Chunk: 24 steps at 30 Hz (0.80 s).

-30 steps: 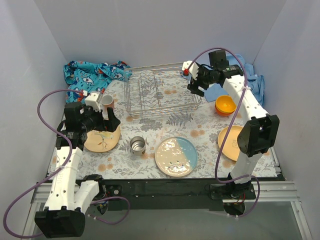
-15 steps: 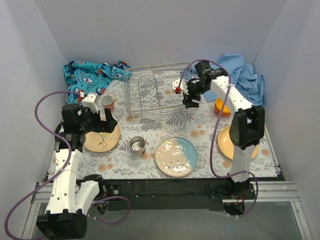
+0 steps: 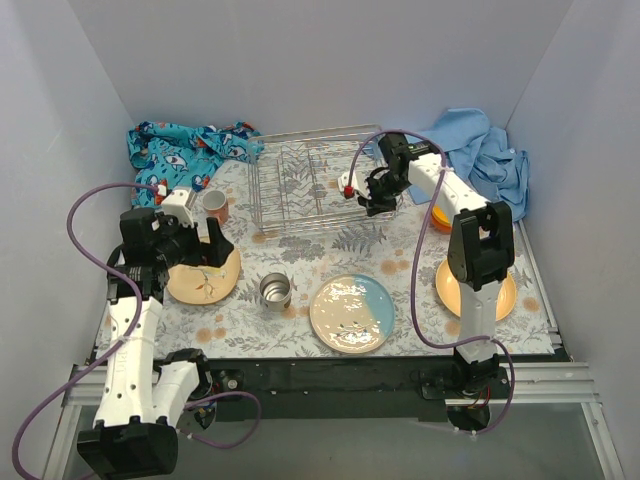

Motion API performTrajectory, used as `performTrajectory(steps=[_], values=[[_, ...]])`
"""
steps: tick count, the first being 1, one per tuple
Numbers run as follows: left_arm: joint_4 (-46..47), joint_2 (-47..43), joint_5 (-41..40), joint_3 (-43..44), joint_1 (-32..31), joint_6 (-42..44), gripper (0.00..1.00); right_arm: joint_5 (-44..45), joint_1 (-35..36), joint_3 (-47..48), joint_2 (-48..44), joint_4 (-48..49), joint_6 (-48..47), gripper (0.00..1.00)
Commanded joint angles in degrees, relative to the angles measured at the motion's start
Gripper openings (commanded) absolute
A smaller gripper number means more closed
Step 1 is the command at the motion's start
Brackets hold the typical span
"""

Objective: Load the mixed dishes into the dish rack

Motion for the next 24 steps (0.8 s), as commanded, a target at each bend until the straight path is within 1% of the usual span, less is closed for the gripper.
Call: performTrajectory(steps=[1,2,3,4,6,7,8,9,10,11,13,14,15,16,17,19,20,21,22,24], values=[[-3.16,0.70,11.69,2.20,0.33,4.79,0.97,1.22,1.42,0.24,-2.91,-2.64,7.70,0.01],[-3.08,0.97,17.04,1.76,0.24,5.16,0.94,1.57,1.77,-1.16,-4.31,-2.12,10.33,0.01],[-2.73,1.58,18.74,0.54,0.15,5.25,0.92,1.75,2.03,-2.13,-5.02,-1.51,13.23,0.01],[-2.21,3.32,19.28,0.18,0.07,5.34,0.90,1.93,2.56,-3.01,-5.64,-0.54,20.66,0.01],[-0.97,6.58,19.20,0.61,-0.20,5.69,0.81,1.14,2.91,-4.94,-7.31,1.57,26.94,0.01],[-0.80,10.42,19.11,1.31,-0.28,6.22,0.78,0.88,3.00,-5.56,-7.75,2.71,34.19,0.01],[-0.19,12.20,18.94,2.19,-0.37,6.74,0.74,0.61,3.09,-6.26,-8.45,4.63,37.22,0.01],[0.25,13.70,18.33,3.59,-0.37,6.84,0.67,0.78,3.09,-6.96,-8.63,5.61,41.17,0.01],[1.04,15.45,18.06,4.21,-0.37,6.75,0.65,0.96,3.18,-7.23,-8.63,6.49,44.17,0.01],[2.44,17.91,17.88,4.74,-0.63,6.66,0.63,1.05,3.09,-7.67,-9.16,8.50,49.77,0.01],[4.03,20.29,17.01,5.71,-1.25,6.31,0.51,1.84,3.44,-11.00,-10.56,11.75,54.20,0.01],[6.04,22.30,15.96,5.97,-2.73,5.79,0.46,2.54,3.70,-11.71,-11.79,13.95,57.61,0.01],[7.19,23.20,14.64,6.24,-3.62,4.30,0.42,2.98,4.05,-12.24,-12.06,14.58,59.04,0.01],[8.16,24.07,13.24,6.85,-4.67,3.94,0.25,2.72,4.67,-12.68,-12.24,14.93,60.62,0.01],[9.56,25.13,12.01,7.38,-7.90,3.67,0.21,2.37,5.02,-12.86,-12.24,15.54,61.85,0.01],[10.80,28.11,7.80,8.34,-10.99,2.80,0.07,2.63,6.77,-13.21,-12.06,16.25,65.54,0.01],[11.85,29.08,6.91,9.22,-13.27,2.36,0.06,2.37,7.57,-13.21,-11.71,16.69,66.34,0.01],[12.21,31.09,6.37,9.66,-14.16,2.01,0.05,0.97,8.36,-13.12,-11.45,16.87,66.87,0.01],[13.34,31.98,5.59,10.10,-14.52,0.17,0.00,0.35,10.02,-12.43,-11.10,16.78,66.79,0.11],[14.41,33.74,4.88,11.16,-14.96,-1.77,0.00,-0.53,12.04,-10.94,-10.13,16.52,66.96,0.26]])
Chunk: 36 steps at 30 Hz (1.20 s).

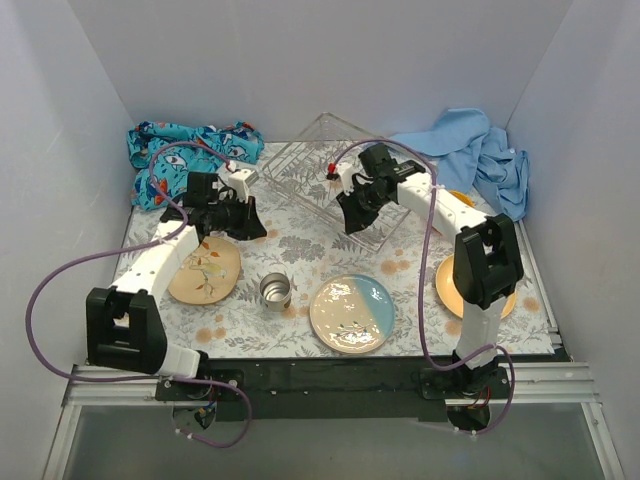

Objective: Load the mixed dishes into the dish rack

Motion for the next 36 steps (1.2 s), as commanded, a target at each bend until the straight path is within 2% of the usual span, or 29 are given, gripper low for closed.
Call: performTrajectory(steps=[1,2,4,8,10,14,16,17,18,19,24,32,36], values=[[5.12,3.39,-4.30,3.44,-1.08,-5.07,0.00,-5.28,4.75,2.95,-1.08,0.47,7.97,0.39],[5.12,4.01,-4.13,3.88,-1.08,-5.26,0.00,-5.45,4.76,5.66,-1.08,0.21,7.97,0.47],[5.30,4.80,-4.13,4.59,-1.08,-5.52,0.00,-3.18,4.49,8.74,-0.99,-0.67,6.40,0.56],[5.30,5.07,-3.61,4.68,-1.08,-6.40,0.00,-2.55,-0.33,14.55,-0.47,-0.58,7.35,0.57],[5.21,4.89,-2.82,4.24,-1.08,-6.66,0.00,-2.55,-5.25,17.63,0.67,-0.06,8.32,0.57],[5.21,4.37,-0.53,3.27,-1.17,-6.75,0.02,-0.54,-12.28,23.60,6.46,0.65,5.70,0.56],[4.86,4.28,0.88,3.18,-1.17,-6.49,0.27,1.22,-15.45,27.90,8.93,0.74,3.67,0.56],[4.69,4.28,0.88,3.18,-1.17,-6.58,0.45,2.01,-16.42,29.40,11.38,0.74,2.71,0.56],[4.60,4.19,0.62,3.18,-1.17,-6.93,0.59,3.41,-18.08,30.89,12.62,0.65,1.13,0.56],[4.34,4.10,0.01,3.10,-1.17,-7.02,0.70,4.03,-18.88,33.69,13.85,0.47,0.59,0.59],[3.19,3.84,-0.26,2.92,-1.17,-6.75,0.73,6.76,-21.17,35.83,18.34,1.00,-5.38,0.59],[2.93,3.75,-0.79,2.39,-1.17,-7.11,0.73,7.03,-22.22,35.13,21.07,2.23,-7.41,0.57],[2.75,3.66,-1.14,2.57,-1.17,-7.02,0.73,6.15,-22.31,33.29,20.72,2.14,-7.76,0.40]])
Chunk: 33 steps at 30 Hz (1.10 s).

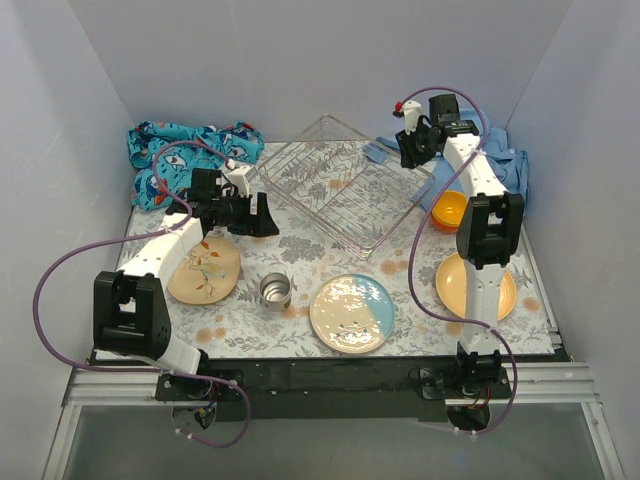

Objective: Load the mixed dishes into the dish rack

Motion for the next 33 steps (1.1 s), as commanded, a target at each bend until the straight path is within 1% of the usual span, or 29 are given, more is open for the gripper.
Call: performTrajectory(steps=[1,3,4,5,6,9,10,13,14,16,20,24,26,31,33], values=[[-0.48,-2.57,-0.18,0.17,0.01,0.09,0.73,-1.19,-0.43,-0.55,-1.42,0.81,-1.14,0.32],[-0.40,-1.96,-0.88,0.17,0.01,-0.18,0.72,-1.81,-0.43,-3.44,-2.56,0.81,-0.18,0.21],[0.13,-1.69,-1.06,0.17,0.01,-0.27,0.71,-1.90,-0.43,-4.33,-3.96,0.55,0.35,0.09],[0.39,-1.34,-1.32,0.34,-0.08,-0.18,0.69,-1.81,-0.43,-5.21,-4.59,0.37,1.31,0.04],[0.66,-0.21,-2.02,0.69,-0.08,-0.18,0.67,-2.07,-0.43,-6.26,-5.29,0.19,2.80,0.01],[1.54,2.60,-5.80,2.36,-0.08,-0.27,0.58,-2.51,-0.44,-9.43,-7.75,-1.47,6.58,0.01],[2.32,3.31,-7.02,2.80,-0.08,-0.01,0.51,-2.52,-0.43,-11.18,-9.15,-2.17,7.38,0.01],[3.82,6.47,-8.78,4.82,-0.43,0.26,0.40,-2.78,0.00,-14.34,-12.57,-2.62,9.93,0.01],[4.26,7.53,-9.23,6.13,-0.43,0.17,0.35,-2.78,0.18,-16.27,-13.37,-2.71,10.28,0.01],[4.35,11.56,-9.85,8.24,-0.87,-0.18,0.32,-2.51,0.97,-17.95,-15.39,-2.62,11.68,0.01],[4.53,17.45,-10.46,13.51,-1.66,-1.67,0.27,-1.90,1.67,-21.47,-17.33,-1.92,13.62,0.01],[4.79,21.15,-10.64,18.52,-3.68,-0.18,0.24,-2.16,2.03,-24.45,-18.39,-1.21,14.42,0.01],[4.62,22.48,-10.47,20.28,-4.30,-0.18,0.24,-2.51,2.38,-25.43,-19.18,-1.13,14.94,0.01],[4.35,25.73,-10.81,25.99,-6.40,0.08,0.23,-3.13,3.69,-31.65,-23.30,-0.95,15.82,0.01],[4.44,27.48,-10.99,27.32,-6.93,0.43,0.23,-3.39,4.13,-33.33,-24.97,-0.25,16.52,0.04]])
